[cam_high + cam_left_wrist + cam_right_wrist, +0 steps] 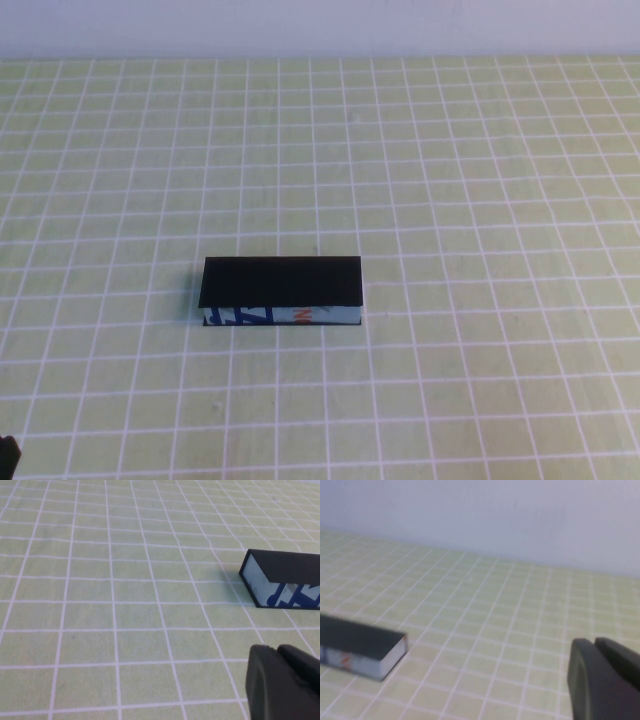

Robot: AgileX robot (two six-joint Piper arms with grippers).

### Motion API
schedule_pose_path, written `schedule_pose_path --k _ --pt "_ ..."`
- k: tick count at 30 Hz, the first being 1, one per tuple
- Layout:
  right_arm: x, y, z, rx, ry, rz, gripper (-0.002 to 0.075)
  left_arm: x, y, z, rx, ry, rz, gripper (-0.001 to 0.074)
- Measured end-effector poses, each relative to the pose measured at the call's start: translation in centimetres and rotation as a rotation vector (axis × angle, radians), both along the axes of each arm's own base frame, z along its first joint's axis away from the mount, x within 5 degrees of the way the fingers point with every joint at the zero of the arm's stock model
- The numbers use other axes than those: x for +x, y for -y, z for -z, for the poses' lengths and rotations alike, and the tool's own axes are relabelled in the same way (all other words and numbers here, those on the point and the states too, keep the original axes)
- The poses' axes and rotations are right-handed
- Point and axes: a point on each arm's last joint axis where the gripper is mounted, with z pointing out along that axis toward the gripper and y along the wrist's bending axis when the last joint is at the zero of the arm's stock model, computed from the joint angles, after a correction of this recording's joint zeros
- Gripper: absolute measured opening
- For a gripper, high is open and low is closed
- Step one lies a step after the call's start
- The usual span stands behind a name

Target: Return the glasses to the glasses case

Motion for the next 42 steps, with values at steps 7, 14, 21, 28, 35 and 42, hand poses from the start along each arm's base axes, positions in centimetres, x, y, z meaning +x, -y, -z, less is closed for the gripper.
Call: schedule_pose_path --k 7,14,21,28,35,42 --pt "-1.6 1.4 -0.5 0.035 0.118 0.228 -0.0018 0.0 0.0 0.0 0.000 0.000 0.000 -0.0004" --pt "-0.7 1.5 3.0 0.022 -0.012 0.285 -0.0018 0.0 0.0 0.0 0.000 0.000 0.000 -0.0004" --pt "0.1 1.3 7.7 0.033 -0.166 0.281 -0.0018 0.0 0.0 0.0 0.000 -0.002 0.000 -0.0004" --pt "0.1 1.0 9.1 0.108 -0.238 0.264 -0.0018 0.0 0.0 0.0 0.000 -0.002 0.000 -0.0004" --pt "0.1 1.0 9.2 0.118 -0.243 0.262 -0.0018 0.0 0.0 0.0 0.000 -0.002 0.000 -0.0004" --pt "0.1 1.0 9.2 0.121 -0.244 0.262 -0.0018 0.0 0.0 0.0 0.000 -0.002 0.000 -0.0004"
